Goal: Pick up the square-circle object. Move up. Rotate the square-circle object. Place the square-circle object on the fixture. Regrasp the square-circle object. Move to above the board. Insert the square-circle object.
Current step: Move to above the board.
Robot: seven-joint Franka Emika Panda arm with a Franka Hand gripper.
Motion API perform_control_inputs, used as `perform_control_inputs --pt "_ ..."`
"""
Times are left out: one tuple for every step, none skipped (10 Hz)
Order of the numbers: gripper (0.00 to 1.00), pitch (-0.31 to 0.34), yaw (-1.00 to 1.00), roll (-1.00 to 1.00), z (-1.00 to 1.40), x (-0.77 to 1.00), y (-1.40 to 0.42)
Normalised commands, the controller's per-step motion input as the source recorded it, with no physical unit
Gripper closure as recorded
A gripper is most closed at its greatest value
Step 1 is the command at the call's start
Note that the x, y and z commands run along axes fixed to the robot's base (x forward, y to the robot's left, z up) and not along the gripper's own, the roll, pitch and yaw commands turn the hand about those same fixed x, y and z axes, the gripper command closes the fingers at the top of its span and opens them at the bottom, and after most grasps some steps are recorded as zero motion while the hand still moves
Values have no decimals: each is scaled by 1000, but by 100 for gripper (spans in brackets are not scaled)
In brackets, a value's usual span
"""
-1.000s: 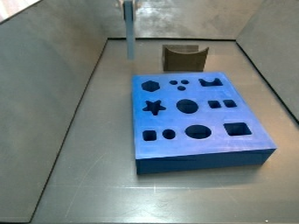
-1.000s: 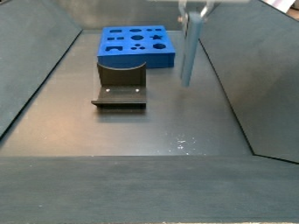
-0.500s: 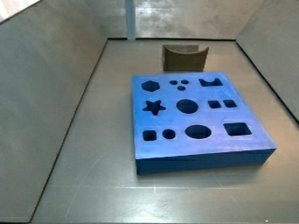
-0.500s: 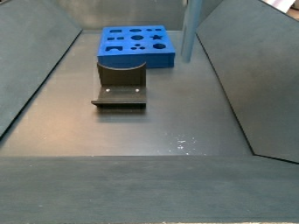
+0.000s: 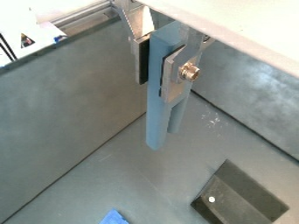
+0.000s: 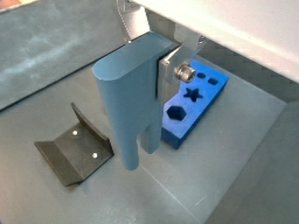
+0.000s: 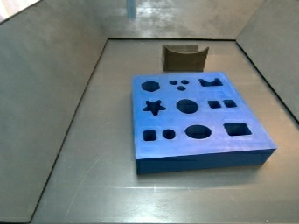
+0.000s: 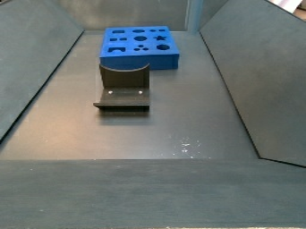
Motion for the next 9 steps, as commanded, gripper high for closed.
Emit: perform_control_inputs --pt "100 86 37 -53 574 25 -49" --pt "100 86 37 -54 409 17 -33" --pt "100 84 38 -53 245 15 -25" --pt "100 285 -174 110 27 235 -1000" --pt "100 274 -162 141 10 245 -1000" --pt "100 266 -86 139 14 267 -1000" --pt "100 229 -42 80 19 288 -1000" --pt "100 196 -22 66 22 290 -1000" --pt "100 150 -5 39 27 304 -1000"
